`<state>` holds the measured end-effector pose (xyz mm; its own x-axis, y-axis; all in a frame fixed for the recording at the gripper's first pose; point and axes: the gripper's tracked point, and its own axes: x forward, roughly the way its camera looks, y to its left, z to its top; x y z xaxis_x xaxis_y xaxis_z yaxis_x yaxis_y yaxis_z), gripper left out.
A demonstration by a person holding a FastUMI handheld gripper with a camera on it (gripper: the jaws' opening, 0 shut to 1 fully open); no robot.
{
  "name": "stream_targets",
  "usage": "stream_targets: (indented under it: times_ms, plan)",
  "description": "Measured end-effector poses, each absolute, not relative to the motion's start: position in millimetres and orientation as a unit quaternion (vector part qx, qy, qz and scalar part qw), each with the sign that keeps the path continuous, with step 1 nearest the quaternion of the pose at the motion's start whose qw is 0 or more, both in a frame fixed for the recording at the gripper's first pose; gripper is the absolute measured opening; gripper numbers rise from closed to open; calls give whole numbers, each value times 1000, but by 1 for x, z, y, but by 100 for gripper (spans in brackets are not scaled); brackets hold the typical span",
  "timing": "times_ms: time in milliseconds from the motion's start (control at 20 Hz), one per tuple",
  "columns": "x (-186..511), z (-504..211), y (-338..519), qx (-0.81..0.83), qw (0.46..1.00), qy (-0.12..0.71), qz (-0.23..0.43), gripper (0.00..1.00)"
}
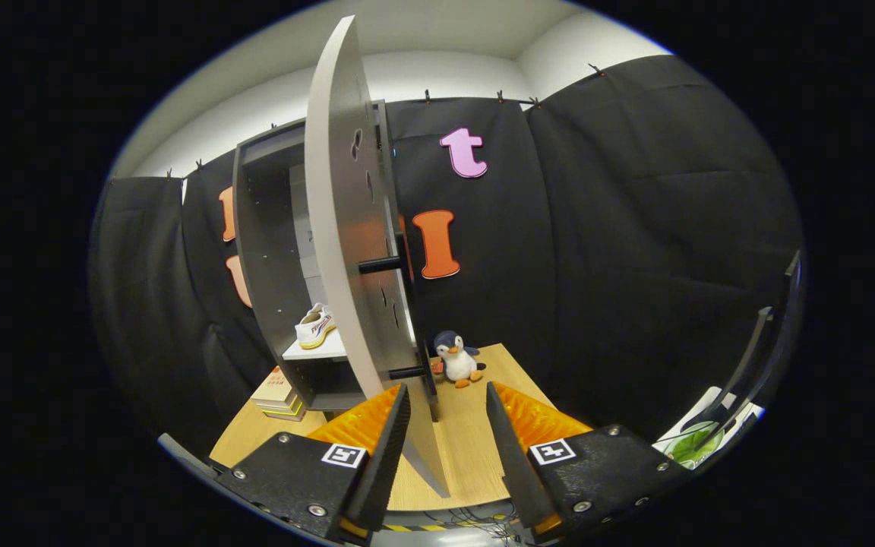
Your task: Open the shoe cabinet door, grab the shoes and put them into the shoe cabinet, then close the shoe cabinet door.
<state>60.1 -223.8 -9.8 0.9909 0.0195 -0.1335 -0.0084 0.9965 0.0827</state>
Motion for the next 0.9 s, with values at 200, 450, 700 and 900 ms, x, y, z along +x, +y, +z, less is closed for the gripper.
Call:
stream_targets:
  times_ms: [200, 450, 700, 900]
  plan:
    - [84, -17, -224, 37, 996, 74, 31, 68]
    - [87, -14, -215, 30, 997, 49, 53, 69]
    - [85, -13, -190, 27, 994, 44, 94, 69]
    - [85, -13, -138, 19, 989, 43, 143, 69]
